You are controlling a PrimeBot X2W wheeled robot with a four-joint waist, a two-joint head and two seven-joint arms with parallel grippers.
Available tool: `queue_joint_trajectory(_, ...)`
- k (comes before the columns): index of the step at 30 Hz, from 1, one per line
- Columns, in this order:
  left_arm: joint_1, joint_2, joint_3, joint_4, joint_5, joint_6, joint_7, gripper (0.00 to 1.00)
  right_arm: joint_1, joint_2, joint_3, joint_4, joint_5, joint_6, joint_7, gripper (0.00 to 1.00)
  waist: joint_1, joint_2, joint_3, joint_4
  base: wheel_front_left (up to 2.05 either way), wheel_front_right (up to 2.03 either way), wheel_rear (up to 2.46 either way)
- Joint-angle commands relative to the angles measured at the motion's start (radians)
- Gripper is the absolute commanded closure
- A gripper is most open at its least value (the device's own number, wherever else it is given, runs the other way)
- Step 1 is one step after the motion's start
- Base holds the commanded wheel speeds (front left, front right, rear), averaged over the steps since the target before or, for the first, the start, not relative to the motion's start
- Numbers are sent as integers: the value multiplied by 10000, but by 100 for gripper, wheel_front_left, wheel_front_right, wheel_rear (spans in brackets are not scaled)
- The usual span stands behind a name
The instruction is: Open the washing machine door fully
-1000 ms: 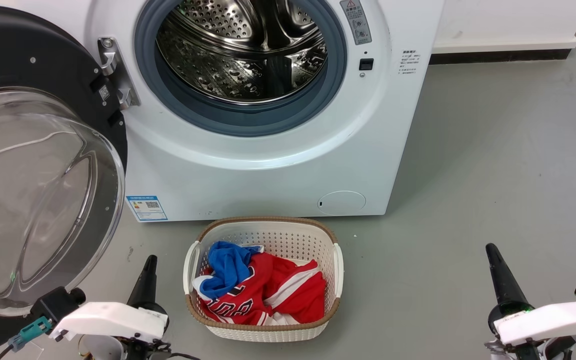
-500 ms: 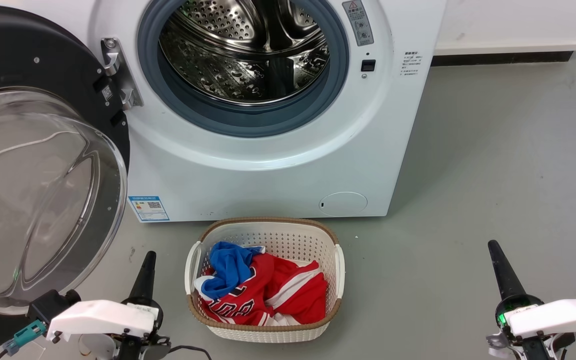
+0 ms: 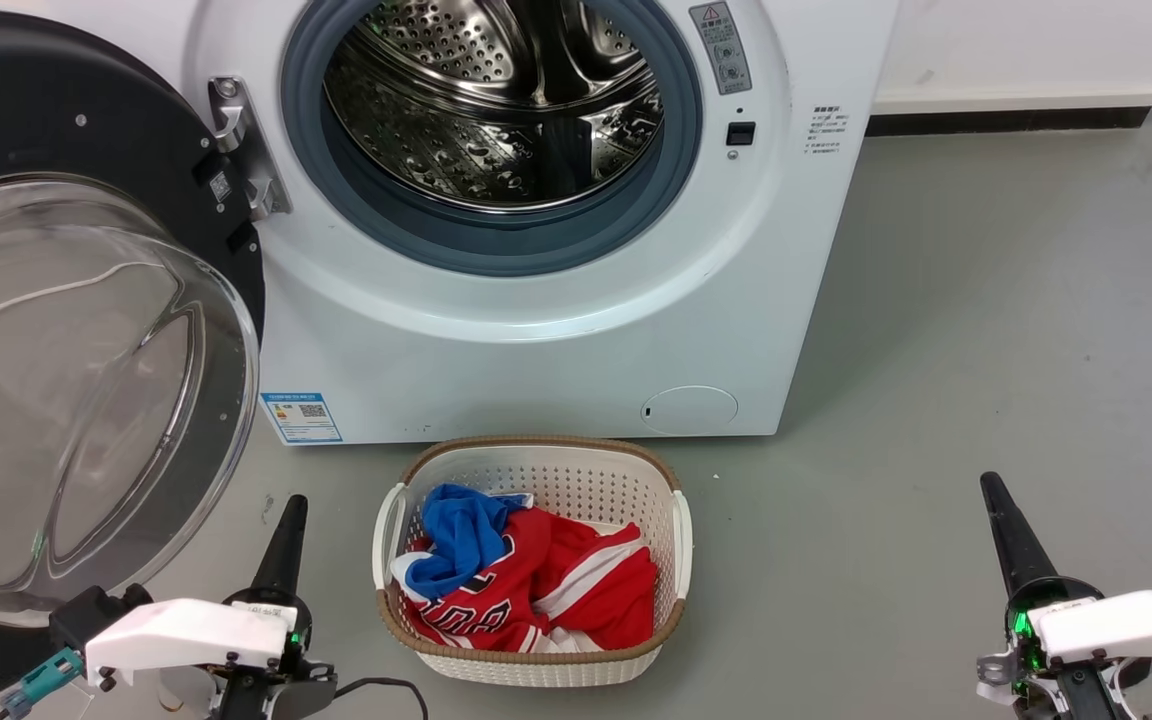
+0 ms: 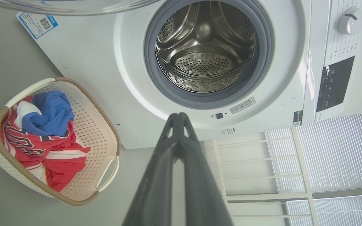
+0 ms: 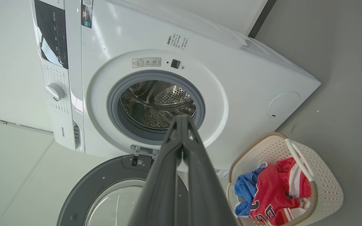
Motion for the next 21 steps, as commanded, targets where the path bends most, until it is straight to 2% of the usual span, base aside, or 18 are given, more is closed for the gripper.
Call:
queue_joint_trajectory(1,-185,-51,76,-31,-200,-105,57,100,-240,-46,-33,-19,275,1,24,100,-1,0,-3,5,0,0,0)
queue_joint_trajectory(21,-247,-323,489,20,-1531,-366,420,100,-453,-7,-183,282,1898,1,258,100,-1,0,-49,68,0,0,0)
